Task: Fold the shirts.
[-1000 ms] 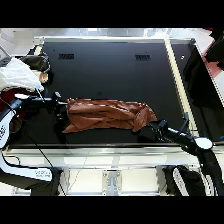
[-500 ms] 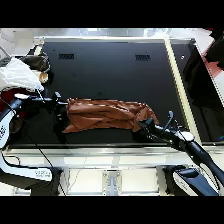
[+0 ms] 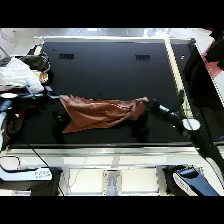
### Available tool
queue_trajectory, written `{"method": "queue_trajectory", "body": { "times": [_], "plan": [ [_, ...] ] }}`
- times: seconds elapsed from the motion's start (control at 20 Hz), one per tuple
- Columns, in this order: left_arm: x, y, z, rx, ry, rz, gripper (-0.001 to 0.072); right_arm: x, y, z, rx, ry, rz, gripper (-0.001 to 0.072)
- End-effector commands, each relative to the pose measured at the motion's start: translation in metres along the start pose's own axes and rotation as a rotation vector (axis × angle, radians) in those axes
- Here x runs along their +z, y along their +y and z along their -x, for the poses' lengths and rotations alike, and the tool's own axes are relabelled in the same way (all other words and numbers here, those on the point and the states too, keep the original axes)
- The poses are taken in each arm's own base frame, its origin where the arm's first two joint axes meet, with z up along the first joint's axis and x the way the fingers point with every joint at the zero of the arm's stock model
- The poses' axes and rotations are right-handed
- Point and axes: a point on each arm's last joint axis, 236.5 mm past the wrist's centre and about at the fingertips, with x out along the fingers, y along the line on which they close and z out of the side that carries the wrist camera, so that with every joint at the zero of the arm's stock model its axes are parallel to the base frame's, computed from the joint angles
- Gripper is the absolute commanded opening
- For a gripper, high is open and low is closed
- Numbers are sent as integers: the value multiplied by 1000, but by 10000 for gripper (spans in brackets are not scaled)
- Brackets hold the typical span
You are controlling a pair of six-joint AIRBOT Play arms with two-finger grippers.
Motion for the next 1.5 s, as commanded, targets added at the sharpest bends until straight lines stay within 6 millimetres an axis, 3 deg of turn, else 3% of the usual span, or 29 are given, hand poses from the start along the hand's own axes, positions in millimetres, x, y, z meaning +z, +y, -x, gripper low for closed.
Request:
{"method": "queue_trajectory", "body": {
  "times": [0.0, 0.1, 0.2, 0.3, 0.4, 0.5, 0.55, 0.65, 0.7, 0.8, 0.85, 1.0, 1.1, 1.2, 1.25, 1.35, 1.45],
  "plan": [
    [49, -78, 114, -183, -323, -140, 8, 61, 93, 67, 71, -142, 391, 10],
    [52, -121, 194, -202, -540, -273, 7, 87, 144, 133, 78, -248, 518, 11],
    [31, -174, 247, -198, -675, -431, 7, 96, 186, 197, 97, -323, 615, 10],
    [2, -238, 283, -220, -778, -602, 7, 104, 226, 250, 145, -411, 683, 10],
    [-26, -289, 314, -206, -859, -766, 7, 117, 257, 290, 176, -506, 730, 10],
    [-47, -312, 332, -122, -891, -871, 7, 136, 270, 311, 138, -586, 783, 10],
    [-52, -306, 329, -57, -859, -863, 7, 149, 266, 311, 82, -610, 810, 10],
    [-58, -260, 307, 87, -709, -768, 6, 178, 242, 286, -67, -607, 855, 9],
    [-60, -232, 294, 151, -616, -722, 7, 190, 225, 257, -137, -561, 864, 9],
    [-55, -188, 271, 183, -511, -617, 7, 205, 188, 183, -224, -421, 850, 10],
    [-50, -166, 255, 166, -476, -548, 7, 206, 160, 132, -267, -319, 830, 10],
    [-59, -88, 181, 130, -315, -358, 7, 183, 56, -5, -388, -17, 759, 11],
    [-74, -23, 122, 175, -238, -269, 7, 152, -13, -72, -447, 149, 701, 12],
    [-88, 45, 75, 282, -218, -213, 7, 119, -68, -122, -480, 248, 593, 31],
    [-93, 71, 59, 323, -223, -177, 7, 106, -87, -139, -489, 274, 541, 115],
    [-90, 99, 39, 375, -222, -124, 8, 90, -114, -161, -505, 290, 470, 438],
    [-75, 107, 28, 382, -234, -77, 8, 93, -118, -166, -505, 275, 477, 452]
  ]
}}
